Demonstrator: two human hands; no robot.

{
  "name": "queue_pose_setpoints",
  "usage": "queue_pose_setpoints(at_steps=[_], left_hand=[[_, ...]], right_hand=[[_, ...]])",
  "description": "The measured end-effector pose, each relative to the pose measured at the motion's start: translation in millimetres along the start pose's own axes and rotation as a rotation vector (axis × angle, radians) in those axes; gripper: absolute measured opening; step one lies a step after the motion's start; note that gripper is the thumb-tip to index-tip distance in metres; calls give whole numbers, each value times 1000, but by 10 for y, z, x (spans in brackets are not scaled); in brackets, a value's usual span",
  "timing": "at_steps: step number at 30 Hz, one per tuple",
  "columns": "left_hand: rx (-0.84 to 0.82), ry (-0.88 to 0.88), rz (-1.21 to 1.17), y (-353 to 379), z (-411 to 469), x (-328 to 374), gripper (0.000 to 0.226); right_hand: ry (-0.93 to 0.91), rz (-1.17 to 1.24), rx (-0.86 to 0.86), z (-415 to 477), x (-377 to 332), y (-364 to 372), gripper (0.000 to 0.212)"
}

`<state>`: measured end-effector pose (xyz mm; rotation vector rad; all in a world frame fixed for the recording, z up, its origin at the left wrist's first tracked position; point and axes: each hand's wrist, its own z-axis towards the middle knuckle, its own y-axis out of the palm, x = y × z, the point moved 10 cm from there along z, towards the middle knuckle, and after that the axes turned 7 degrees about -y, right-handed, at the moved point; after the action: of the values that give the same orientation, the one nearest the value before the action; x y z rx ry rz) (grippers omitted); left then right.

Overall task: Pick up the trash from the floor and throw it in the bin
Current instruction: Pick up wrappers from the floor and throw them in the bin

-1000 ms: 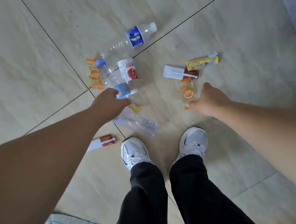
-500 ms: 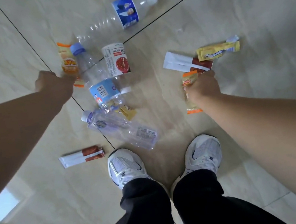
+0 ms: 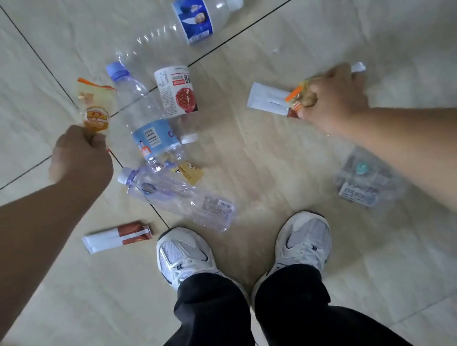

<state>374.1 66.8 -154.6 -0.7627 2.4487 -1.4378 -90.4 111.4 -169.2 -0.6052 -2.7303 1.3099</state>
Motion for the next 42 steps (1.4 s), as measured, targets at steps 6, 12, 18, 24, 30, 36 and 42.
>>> queue_pose_setpoints(at_steps=[6,12,18,24,30,36,42], left_hand=[[-15,60,-65,30,-449,-184,29],[-32,-274,-265,159,-820,-589,19],[-216,-418,-479,381,-1113,-798,27],[-365,-439,-445,615,-1431,-947,19],[-470,-517,-600,872,-1531,-1051,15],[-466,-479,-490,1077,-1389,-1053,22],[-477,-522,-577,1195,-1274,-977,24]], right_hand=[[33,-138,-1,187,101,80,69],[96,-66,-56,18,112,192,51],[-30,105,-162,-297,-339,291,26],[-241,154,-362,-737,-1225,648,34],[-205,152,-468,-888,-1834,1031,31],[-219,97,-265,-671,-2172,1230,38],[-240,-135,-84,-546,-2313,1366,50]])
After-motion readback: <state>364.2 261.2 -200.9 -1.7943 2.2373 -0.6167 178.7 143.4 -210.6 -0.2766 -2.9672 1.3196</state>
